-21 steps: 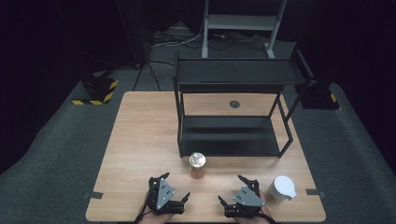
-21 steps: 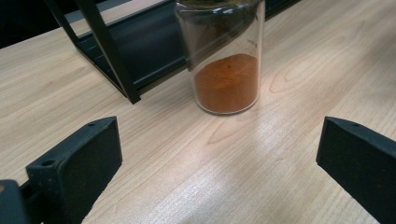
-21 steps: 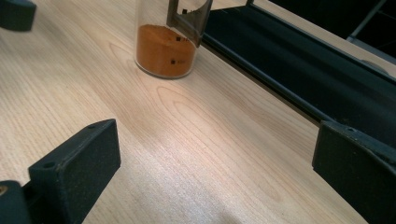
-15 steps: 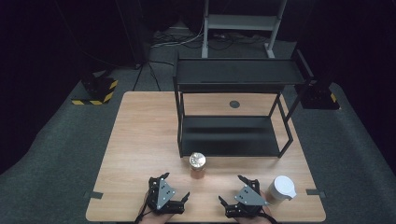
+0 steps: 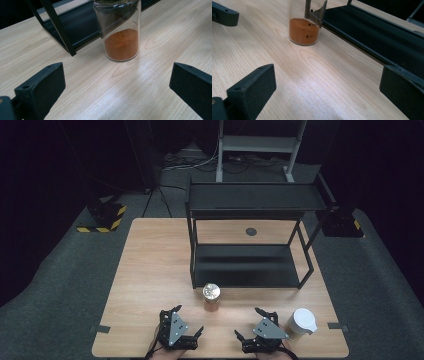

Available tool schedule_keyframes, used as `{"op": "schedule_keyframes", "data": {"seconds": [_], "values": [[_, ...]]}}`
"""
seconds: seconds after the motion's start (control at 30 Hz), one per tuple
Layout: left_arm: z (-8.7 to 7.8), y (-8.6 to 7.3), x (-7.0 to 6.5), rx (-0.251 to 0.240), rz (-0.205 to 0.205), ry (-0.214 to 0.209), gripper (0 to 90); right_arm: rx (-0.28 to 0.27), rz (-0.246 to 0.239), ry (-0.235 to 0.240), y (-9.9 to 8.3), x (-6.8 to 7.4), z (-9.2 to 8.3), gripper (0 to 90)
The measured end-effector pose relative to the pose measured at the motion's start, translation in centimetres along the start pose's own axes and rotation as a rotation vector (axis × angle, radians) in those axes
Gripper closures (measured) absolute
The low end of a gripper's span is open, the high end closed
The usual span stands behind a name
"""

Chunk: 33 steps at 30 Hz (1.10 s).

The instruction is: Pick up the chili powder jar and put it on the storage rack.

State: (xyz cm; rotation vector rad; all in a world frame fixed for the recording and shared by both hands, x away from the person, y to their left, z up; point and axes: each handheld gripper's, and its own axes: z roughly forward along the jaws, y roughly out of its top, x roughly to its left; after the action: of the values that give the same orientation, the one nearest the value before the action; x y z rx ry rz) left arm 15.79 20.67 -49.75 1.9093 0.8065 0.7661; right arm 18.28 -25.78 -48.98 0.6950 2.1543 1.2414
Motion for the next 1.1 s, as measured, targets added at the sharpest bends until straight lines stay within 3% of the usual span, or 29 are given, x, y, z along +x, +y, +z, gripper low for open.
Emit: {"op": "schedule_keyframes", "data": {"seconds": [0.23, 0.43, 1.1], "values": [[0.2, 0.1, 0.3, -0.003, -0.035, -0.009, 0.4, -0.006, 0.015, 0.002, -0.1, -0.2, 0.0, 0.0], [0.2, 0.9, 0.4, -0.055, -0.074, -0.024, 0.3, -0.007, 0.012, 0.0, -0.1, -0.1, -0.1, 0.0], [0.3, 3.1, 1.3, -0.115, -0.106, -0.041, 0.3, -0.02, -0.012, -0.005, -0.3, 0.2, -0.2, 0.0]]}}
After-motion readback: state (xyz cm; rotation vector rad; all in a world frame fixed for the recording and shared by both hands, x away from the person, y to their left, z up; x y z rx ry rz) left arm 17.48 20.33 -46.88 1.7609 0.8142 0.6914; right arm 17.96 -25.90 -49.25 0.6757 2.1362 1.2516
